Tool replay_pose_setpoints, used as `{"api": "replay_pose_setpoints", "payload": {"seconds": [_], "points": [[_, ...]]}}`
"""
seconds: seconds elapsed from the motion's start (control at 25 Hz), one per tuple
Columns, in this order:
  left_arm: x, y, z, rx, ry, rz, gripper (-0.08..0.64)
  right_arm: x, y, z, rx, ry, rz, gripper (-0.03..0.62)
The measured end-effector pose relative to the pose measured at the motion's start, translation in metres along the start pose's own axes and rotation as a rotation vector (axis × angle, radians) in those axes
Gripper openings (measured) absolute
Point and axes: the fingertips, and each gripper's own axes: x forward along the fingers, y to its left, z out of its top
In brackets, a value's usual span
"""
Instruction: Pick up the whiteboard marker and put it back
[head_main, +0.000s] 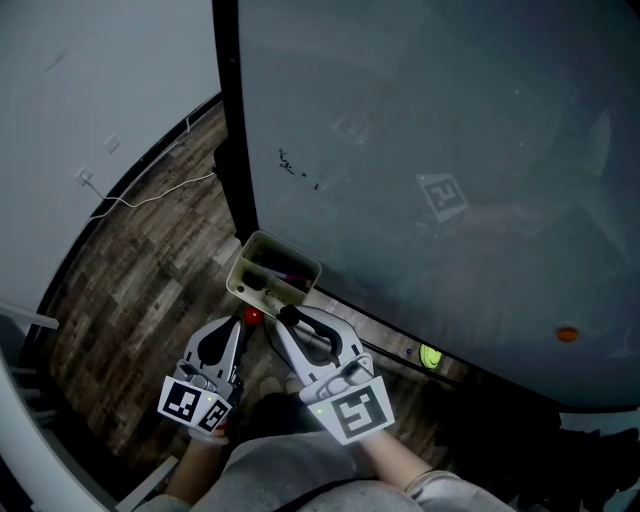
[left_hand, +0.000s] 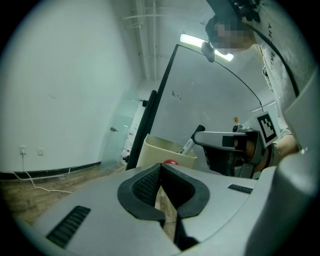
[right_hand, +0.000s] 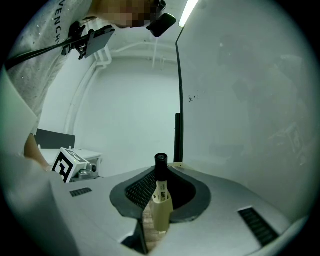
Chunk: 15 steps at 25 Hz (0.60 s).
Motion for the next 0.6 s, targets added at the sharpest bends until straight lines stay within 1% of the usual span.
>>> {"api": "replay_pose_setpoints", "payload": {"seconds": [0.6], "points": [[-0.005,-0.005,-0.013,-0.016,0.027,-0.001,0.015,0.000,-0.001,-0.011,0.012,0.009,-0.016,0.074]]}}
